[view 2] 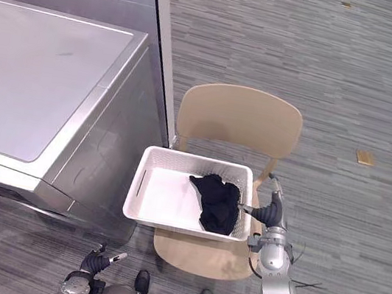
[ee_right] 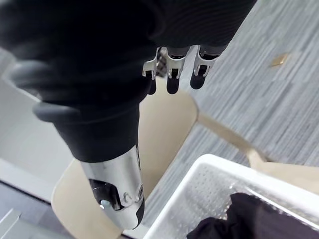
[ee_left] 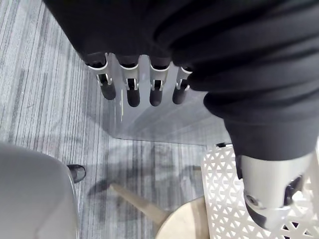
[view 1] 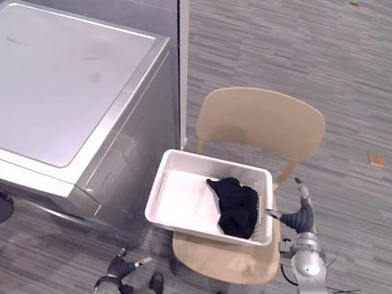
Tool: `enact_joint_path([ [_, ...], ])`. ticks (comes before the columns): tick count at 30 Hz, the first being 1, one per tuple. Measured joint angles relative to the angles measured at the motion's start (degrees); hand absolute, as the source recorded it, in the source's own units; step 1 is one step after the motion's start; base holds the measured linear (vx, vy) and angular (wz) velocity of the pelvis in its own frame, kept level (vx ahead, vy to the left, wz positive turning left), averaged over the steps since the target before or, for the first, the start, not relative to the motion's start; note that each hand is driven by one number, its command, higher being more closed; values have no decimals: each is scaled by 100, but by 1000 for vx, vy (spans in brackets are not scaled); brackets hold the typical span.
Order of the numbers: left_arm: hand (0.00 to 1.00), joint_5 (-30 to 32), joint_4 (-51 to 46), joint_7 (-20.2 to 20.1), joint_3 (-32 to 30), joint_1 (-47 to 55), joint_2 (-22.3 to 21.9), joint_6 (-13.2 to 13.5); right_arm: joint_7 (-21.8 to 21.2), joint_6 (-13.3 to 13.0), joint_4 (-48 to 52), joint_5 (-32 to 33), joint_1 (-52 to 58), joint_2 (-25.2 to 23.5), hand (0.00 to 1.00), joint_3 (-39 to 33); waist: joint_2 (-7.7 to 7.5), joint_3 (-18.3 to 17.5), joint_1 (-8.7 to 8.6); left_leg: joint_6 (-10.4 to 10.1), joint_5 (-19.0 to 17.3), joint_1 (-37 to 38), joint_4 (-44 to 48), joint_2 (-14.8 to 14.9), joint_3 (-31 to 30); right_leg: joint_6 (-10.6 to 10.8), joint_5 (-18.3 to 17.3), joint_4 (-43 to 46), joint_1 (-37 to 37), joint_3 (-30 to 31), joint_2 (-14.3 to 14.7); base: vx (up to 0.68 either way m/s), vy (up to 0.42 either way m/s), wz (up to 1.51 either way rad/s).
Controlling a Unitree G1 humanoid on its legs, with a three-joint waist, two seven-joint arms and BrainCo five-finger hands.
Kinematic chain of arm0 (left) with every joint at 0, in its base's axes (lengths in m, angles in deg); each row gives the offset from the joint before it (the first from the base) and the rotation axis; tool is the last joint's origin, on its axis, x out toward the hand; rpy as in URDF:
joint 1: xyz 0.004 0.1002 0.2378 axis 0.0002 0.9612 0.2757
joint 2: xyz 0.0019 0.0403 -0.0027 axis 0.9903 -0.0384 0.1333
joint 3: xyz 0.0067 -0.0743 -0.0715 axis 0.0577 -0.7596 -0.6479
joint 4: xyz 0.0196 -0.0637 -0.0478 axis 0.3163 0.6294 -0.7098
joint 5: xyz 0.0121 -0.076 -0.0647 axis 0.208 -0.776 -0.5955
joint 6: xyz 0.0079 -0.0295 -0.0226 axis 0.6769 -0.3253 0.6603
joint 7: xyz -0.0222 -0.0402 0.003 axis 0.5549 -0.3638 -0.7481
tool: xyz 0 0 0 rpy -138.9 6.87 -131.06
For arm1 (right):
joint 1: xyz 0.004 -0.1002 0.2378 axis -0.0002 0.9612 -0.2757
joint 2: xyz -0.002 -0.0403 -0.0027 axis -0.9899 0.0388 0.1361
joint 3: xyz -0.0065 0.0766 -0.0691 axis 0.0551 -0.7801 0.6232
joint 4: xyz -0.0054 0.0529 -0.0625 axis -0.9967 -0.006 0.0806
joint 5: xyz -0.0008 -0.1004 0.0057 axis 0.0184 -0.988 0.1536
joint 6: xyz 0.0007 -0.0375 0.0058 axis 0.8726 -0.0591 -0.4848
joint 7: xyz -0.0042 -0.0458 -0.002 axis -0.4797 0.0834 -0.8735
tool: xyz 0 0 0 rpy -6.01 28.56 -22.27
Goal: Pick up the laundry basket with both hands and put the clothes into the washing machine.
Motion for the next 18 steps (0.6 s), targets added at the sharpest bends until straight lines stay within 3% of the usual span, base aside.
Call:
enact_joint_path([
  [4,0,2,-5,-11,81,-74,5,20,-174,16,-1465,-5,-1221,420,0,729,62,78,62,-46,304,-180,-174,-22,-237,-45,128,-134,-15,-335,7,-6,-34,41],
  [7,0,-1,-128,-10,233,-230,-2,147,-211,27,-2513,-40,-2208,624,0,1028,238,420,283,-52,608,-448,-321,-49,-492,-77,185,-112,-176,-634,3,-102,-14,52],
  [10,0,-38,-183,-5,224,-356,-1,179,-205,71,-3295,-167,-3039,672,0,1153,379,741,347,-107,900,-821,-397,-69,-624,-145,235,-79,-479,-796,0,-170,-7,43],
  [13,0,-49,-179,1,243,-581,-17,241,-180,243,-4110,-299,-3693,771,0,1190,594,1101,500,-139,1062,-1031,-602,-40,-756,-176,236,75,-784,-915,4,-200,3,22],
  [15,0,-50,-188,10,242,-654,-16,262,-78,347,-4603,-398,-4016,931,0,1188,719,1272,527,-26,1146,-1178,-888,-28,-782,-194,196,255,-1094,-932,-16,-182,28,13],
  [18,0,-103,-182,26,234,-863,19,250,46,536,-5180,-464,-4451,1213,0,1148,791,1541,593,38,1349,-1371,-1178,-57,-794,-185,183,536,-1521,-927,-110,-177,38,7],
])
